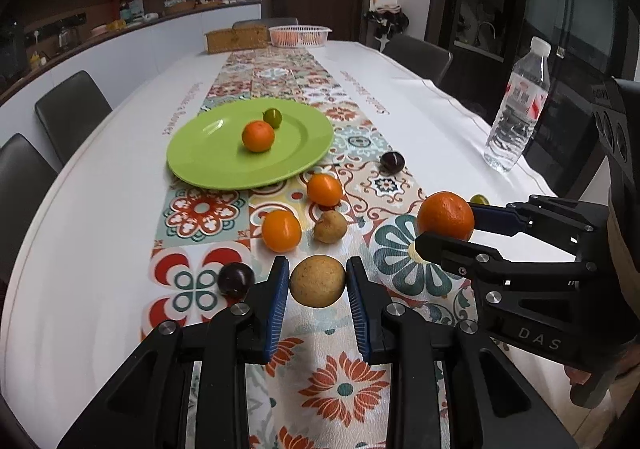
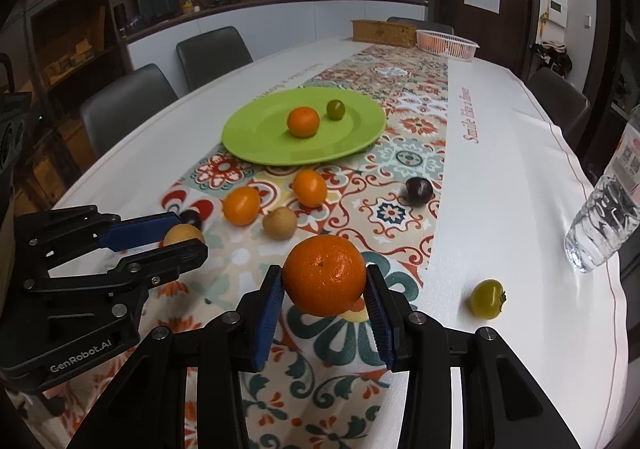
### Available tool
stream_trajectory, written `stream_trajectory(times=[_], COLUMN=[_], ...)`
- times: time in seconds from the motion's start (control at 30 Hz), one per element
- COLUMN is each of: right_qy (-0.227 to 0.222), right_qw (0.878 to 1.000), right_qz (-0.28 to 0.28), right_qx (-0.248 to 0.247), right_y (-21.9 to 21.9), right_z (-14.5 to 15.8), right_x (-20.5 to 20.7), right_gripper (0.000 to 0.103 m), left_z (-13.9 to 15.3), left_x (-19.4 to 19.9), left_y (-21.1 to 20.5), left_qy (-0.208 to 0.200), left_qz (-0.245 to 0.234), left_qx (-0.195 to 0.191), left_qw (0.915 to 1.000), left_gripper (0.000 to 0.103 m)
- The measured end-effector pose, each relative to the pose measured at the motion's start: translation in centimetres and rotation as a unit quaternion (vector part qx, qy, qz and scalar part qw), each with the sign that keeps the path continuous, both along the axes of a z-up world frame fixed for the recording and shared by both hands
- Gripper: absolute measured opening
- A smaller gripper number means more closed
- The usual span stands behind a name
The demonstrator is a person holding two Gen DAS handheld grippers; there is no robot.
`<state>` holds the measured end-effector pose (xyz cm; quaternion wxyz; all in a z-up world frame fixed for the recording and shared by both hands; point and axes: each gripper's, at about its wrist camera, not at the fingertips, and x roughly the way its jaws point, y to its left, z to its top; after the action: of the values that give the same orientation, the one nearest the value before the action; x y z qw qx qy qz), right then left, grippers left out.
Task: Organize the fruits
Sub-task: 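Carry the kiwi and orange over the green plate and release both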
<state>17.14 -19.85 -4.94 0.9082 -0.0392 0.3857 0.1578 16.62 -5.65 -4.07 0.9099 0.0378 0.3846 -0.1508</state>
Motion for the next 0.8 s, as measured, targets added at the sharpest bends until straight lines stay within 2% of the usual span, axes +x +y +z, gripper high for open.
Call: stream_trajectory(times=[0.4, 0.63, 0.8], right_qy=[-0.043, -0.059, -0.067], right_qw=[0.999, 0.998, 0.998], right_qz=[-0.002, -0.006, -0.003], right_qx=[0.018, 0.026, 0.012], right_y=[1.2, 2.0, 3.0], right_z=[4.1, 6.3, 7.3], right_x=[-0.7, 0.3, 1.7], right_gripper=[0.042, 0.042, 0.042], left_z=[4.2, 5.9, 6.9], left_x=[-0.7, 0.6, 2.5], left_y=[1.8, 2.5, 3.2], left_qy=[-0.049, -0.065, -0.07], left_qz=[0.011, 0.011, 0.012], left_qx=[-0.007, 0.0, 0.001], left_qw=[0.9987, 0.9978, 0.9975], left_gripper=[0.029, 0.029, 0.029])
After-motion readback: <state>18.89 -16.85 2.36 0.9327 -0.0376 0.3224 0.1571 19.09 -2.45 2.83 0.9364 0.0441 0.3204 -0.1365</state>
